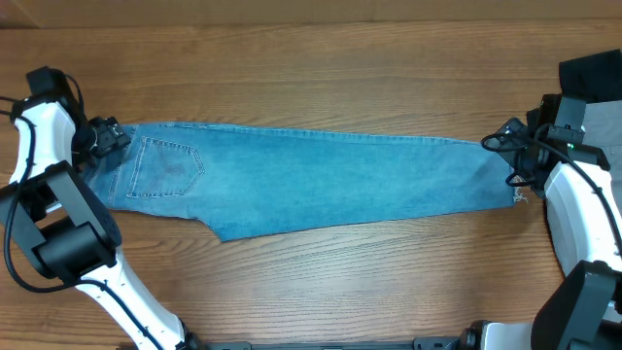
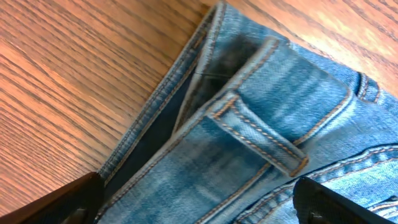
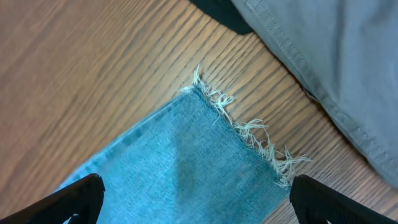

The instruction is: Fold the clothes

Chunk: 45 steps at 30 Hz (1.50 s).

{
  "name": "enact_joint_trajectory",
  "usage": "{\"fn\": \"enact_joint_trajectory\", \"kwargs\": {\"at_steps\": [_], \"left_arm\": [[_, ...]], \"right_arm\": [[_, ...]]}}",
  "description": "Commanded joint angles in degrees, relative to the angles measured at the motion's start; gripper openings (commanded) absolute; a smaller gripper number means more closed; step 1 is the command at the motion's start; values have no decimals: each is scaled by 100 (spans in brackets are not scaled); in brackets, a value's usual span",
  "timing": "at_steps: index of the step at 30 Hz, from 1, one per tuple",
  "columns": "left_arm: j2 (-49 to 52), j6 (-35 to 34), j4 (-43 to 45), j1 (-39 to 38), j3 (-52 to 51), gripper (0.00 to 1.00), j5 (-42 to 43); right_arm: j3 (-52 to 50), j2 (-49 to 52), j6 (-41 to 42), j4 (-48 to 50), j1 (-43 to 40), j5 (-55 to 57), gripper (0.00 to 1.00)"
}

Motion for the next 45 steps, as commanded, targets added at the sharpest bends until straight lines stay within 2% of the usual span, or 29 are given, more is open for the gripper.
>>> {"fn": "enact_joint_trajectory", "kwargs": {"at_steps": [1,3,7,10,15,19,21,25,27,29,31,33,34,37,39,42,44,45], "left_arm": [[-138,138,-28,146,118,100,461],[-142,114,-42,151,157,100,422],[-358,-382,-68,155,188,100,-15],[-647,-737,-72,138,190,100,13],[-1237,-887,-114,61,190,100,474],[-1550,-861,-306,59,190,100,1364],[-1543,-868,-544,37,181,100,1860],[-1443,-892,-951,-81,177,100,2061],[-1366,-892,-1075,-140,177,100,2055],[-1305,-892,-1178,-201,175,100,2098],[-1235,-890,-1241,-289,170,100,2155],[-1193,-885,-1283,-365,166,100,2153],[-1180,-885,-1311,-398,164,100,2151],[-1165,-887,-1316,-503,85,100,2153],[-1165,-887,-1300,-568,15,100,2131],[-1165,-885,-1314,-632,-26,100,2109],[-1165,-887,-1314,-684,-35,100,2111],[-1165,-887,-1314,-702,-37,100,2111]], "right_arm": [[33,151,-728,68,-48,-170,100],[33,271,-894,81,-103,-332,100],[33,645,-1353,133,-332,-1110,100],[33,953,-1353,140,-538,-1091,100],[33,1252,-1429,214,-715,-1220,100],[33,1292,-1670,208,-715,-1237,100],[31,1331,-1773,149,-715,-1482,96],[28,1475,-1849,-98,-706,-1816,89],[26,1523,-1847,-201,-688,-1923,81],[26,1526,-1849,-254,-686,-2070,78],[26,1526,-1849,-352,-686,-2131,67],[26,1526,-1847,-387,-686,-2107,51],[26,1526,-1847,-385,-686,-2107,49],[33,1526,-1845,-369,-686,-2107,19],[46,1523,-1784,-334,-695,-2002,13],[232,1499,-1738,-413,-704,-1827,16],[483,1434,-1738,-487,-702,-1827,29],[605,1392,-1740,-501,-704,-1818,44]]}}
